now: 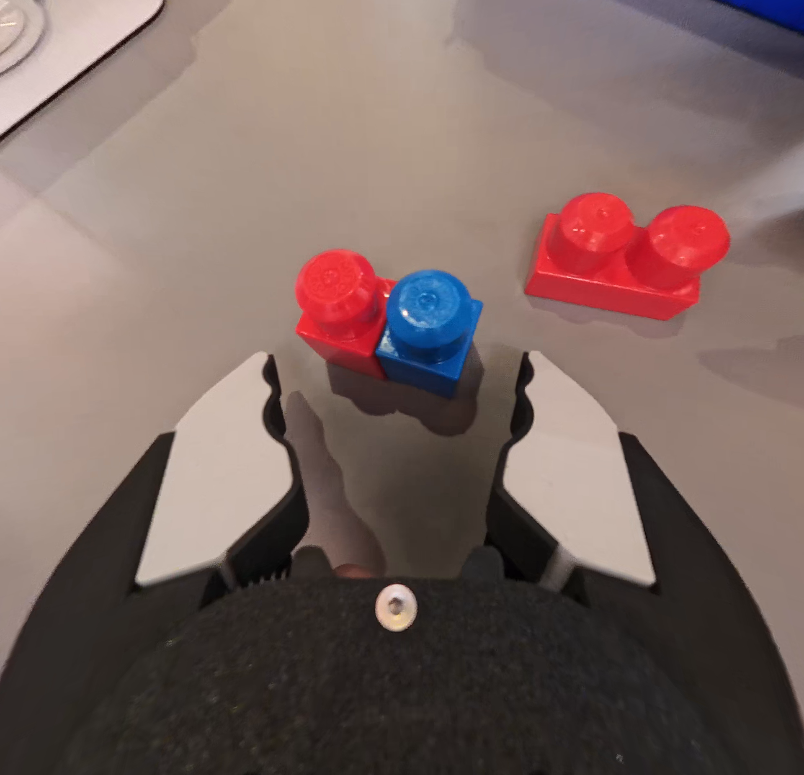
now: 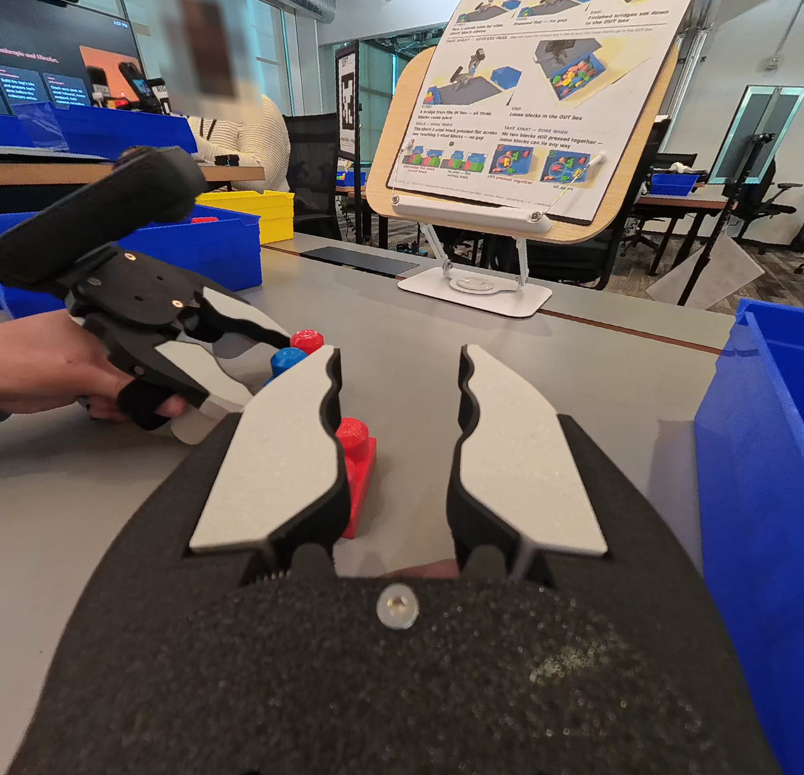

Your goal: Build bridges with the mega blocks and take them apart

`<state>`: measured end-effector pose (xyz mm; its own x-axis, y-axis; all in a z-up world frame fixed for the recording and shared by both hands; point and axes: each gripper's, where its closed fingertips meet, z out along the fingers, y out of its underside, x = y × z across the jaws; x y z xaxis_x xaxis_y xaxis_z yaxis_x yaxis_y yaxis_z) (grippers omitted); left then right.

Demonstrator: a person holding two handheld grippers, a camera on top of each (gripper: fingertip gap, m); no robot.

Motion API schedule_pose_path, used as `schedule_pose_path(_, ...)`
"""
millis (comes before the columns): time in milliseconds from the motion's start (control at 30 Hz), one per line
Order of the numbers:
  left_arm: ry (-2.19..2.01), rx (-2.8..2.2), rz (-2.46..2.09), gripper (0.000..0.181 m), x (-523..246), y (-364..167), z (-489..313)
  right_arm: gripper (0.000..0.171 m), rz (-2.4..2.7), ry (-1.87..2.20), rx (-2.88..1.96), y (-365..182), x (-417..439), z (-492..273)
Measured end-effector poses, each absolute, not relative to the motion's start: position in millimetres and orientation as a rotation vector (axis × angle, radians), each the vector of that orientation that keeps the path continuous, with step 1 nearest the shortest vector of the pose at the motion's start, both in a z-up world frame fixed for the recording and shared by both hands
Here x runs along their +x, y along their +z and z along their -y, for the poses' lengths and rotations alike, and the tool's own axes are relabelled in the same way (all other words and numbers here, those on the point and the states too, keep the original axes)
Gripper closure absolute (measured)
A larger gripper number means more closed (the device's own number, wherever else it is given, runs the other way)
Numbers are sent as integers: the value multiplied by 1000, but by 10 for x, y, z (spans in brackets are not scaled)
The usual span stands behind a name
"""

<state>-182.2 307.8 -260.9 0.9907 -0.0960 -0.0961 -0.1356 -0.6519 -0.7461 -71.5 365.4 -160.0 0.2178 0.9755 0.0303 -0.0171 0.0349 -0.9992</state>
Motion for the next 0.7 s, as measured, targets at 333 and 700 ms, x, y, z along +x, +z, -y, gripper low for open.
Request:
schedule_pose_path(333,-199,-2183,-172,82,-1835,-2385,-2692,119,1047,1029,-1268,-1601,-717,-3659)
schedule_pose_path(700,-173,-2098,-158,99,-1758,-2282,-2535,120,1041,1024,-1269,-1600,-714,-3667)
